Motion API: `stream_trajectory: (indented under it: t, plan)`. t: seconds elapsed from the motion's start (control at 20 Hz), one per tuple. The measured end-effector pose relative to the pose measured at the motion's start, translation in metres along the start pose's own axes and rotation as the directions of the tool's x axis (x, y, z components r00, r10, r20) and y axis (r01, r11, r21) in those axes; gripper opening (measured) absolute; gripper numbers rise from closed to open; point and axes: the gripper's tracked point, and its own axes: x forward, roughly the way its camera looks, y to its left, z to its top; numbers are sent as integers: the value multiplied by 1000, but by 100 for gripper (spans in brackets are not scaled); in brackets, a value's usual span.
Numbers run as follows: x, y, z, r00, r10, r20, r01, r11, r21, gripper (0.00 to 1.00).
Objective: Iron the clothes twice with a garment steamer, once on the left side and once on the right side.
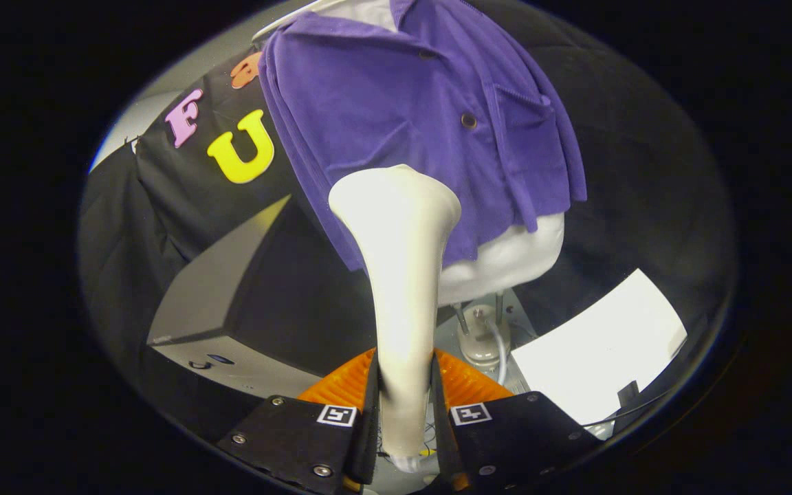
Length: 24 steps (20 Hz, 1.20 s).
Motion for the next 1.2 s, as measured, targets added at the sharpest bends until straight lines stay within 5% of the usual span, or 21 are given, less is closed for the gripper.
stream_trajectory:
  t: [0.25,0.6,0.9,1.05,1.2]
  plan:
    - [-73,13,97,974,30,223,-23,999,-35,35]
    - [-135,16,219,870,36,492,-47,999,10,35]
    - [-126,2,288,776,-33,630,-23,997,80,34]
    - [-102,-16,313,754,-97,650,80,995,56,35]
    - [-76,-15,329,756,-110,645,87,994,66,34]
